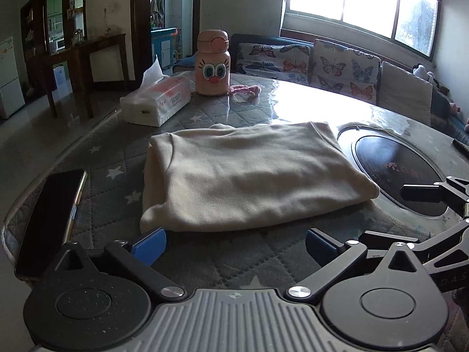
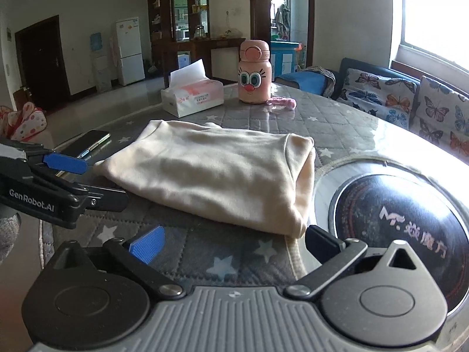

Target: Fold clothes

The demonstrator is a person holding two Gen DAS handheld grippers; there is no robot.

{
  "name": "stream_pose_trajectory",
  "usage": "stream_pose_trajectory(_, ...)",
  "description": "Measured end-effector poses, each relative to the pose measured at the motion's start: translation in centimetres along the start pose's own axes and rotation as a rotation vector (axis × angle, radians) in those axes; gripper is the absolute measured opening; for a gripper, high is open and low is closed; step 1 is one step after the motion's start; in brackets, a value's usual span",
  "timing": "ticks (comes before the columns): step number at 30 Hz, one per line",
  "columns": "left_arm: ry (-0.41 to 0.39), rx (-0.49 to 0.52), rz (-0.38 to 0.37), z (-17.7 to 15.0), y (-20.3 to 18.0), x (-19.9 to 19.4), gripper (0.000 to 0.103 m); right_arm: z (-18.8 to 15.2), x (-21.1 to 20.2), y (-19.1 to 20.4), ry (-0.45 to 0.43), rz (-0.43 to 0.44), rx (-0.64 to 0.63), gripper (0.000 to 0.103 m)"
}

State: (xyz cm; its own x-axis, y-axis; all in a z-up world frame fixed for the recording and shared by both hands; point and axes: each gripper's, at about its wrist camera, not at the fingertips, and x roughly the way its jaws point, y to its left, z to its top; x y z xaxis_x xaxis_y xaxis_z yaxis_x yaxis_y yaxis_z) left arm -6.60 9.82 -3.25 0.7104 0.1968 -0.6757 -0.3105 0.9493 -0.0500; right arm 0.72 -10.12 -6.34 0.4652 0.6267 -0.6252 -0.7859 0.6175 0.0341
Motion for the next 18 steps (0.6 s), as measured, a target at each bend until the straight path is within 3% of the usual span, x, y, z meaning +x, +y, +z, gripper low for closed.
stream_pose_trajectory(18,-0.030,0.026,0.042,-1.8,-1.2,-1.3,0.103,-1.9,-1.2,1.2,0.002,-0.049,0.048,0.103)
